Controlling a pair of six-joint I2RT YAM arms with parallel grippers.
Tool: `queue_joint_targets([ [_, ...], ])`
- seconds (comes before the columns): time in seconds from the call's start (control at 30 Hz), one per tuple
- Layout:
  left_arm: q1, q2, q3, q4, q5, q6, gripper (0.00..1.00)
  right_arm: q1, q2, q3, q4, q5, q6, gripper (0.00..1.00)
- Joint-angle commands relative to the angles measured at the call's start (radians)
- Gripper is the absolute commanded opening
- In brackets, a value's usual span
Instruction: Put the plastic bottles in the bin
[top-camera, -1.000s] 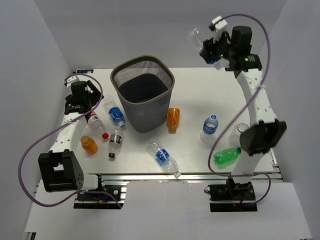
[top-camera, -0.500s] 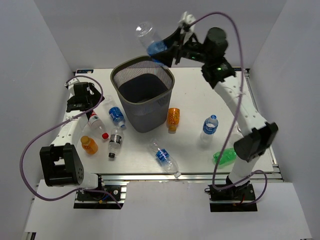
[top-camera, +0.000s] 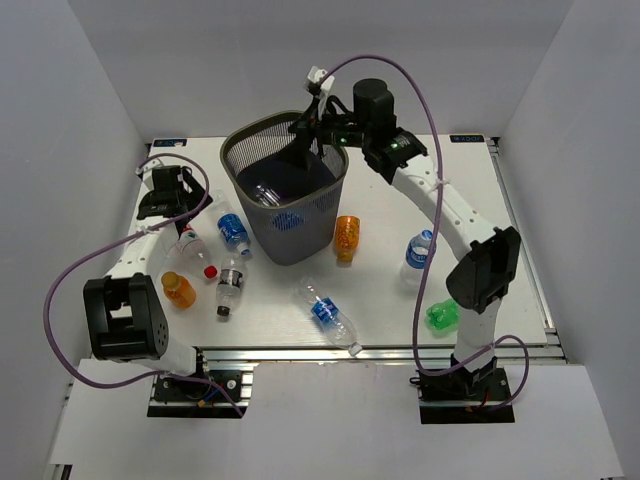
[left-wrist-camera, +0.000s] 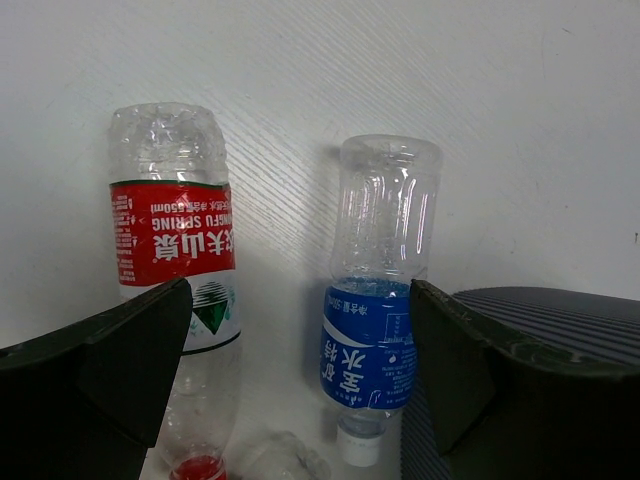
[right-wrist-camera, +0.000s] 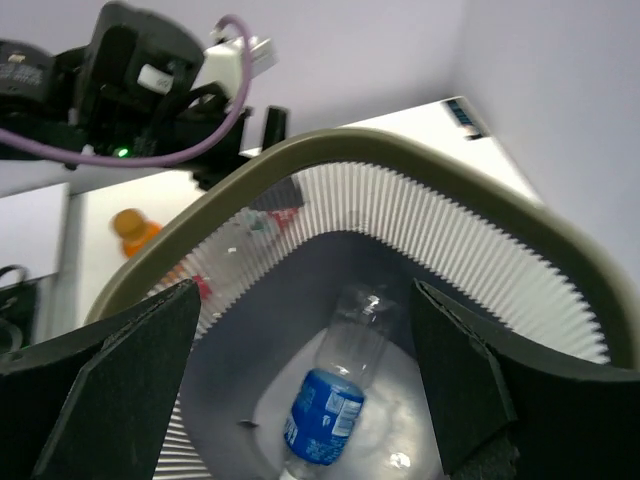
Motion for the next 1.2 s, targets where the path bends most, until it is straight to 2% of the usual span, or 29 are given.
queue_joint_targets([
  [0.0, -0.003, 0.009, 0.046, 0.015, 0.040, 0.001, 0.98, -0.008, -0.098, 0.046, -0.019, 0.114, -0.070, 0.90],
  [0.13, -0.003, 0.057, 0.069, 0.023, 0.093, -0.001, 0.98, -0.024, -0.206, -0.047, -0.016, 0.238, -0.049, 0.89],
  [0.2, -0.003, 0.074, 0.080, 0.030, 0.139, -0.001, 0.98, -0.041, -0.248, -0.090, -0.022, 0.359, -0.041, 0.89],
  [0.27, -0.003, 0.103, 0.089, 0.049, 0.178, 0.004, 0.98, -0.094, -0.312, -0.162, -0.022, 0.437, -0.017, 0.89],
  [0.4, -0.003, 0.166, 0.110, 0.066, 0.210, -0.004, 0.98, -0.279, -0.429, -0.292, -0.012, 0.361, 0.118, 0.89],
  [0.43, -0.004, 0.180, 0.124, 0.072, 0.225, -0.007, 0.98, -0.362, -0.446, -0.326, 0.000, 0.341, 0.175, 0.89],
  [0.47, -0.004, 0.195, 0.133, 0.072, 0.230, -0.007, 0.98, -0.398, -0.466, -0.412, 0.017, 0.350, 0.189, 0.89],
  [0.6, -0.015, 0.282, 0.167, 0.081, 0.268, 0.002, 0.98, -0.501, -0.564, -0.593, 0.054, 0.427, 0.207, 0.89],
  [0.73, -0.041, 0.345, 0.198, 0.086, 0.254, 0.018, 0.98, -0.617, -0.631, -0.770, 0.111, 0.436, 0.316, 0.89],
  [0.83, -0.047, 0.394, 0.219, 0.064, 0.247, 0.025, 0.97, -0.676, -0.662, -0.860, 0.123, 0.435, 0.335, 0.89],
  [0.9, -0.050, 0.410, 0.230, 0.055, 0.219, 0.028, 0.92, -0.682, -0.671, -0.882, 0.114, 0.438, 0.333, 0.89],
  [0.93, -0.049, 0.422, 0.233, 0.049, 0.207, 0.027, 0.80, -0.685, -0.674, -0.899, 0.110, 0.438, 0.335, 0.89],
  [1.03, -0.049, 0.424, 0.264, 0.011, 0.173, 0.025, 0.54, -0.691, -0.685, -0.922, 0.097, 0.432, 0.336, 0.89],
  [1.17, -0.049, 0.360, 0.293, -0.034, 0.100, 0.027, 0.44, -0.693, -0.710, -0.952, 0.090, 0.438, 0.338, 0.89],
])
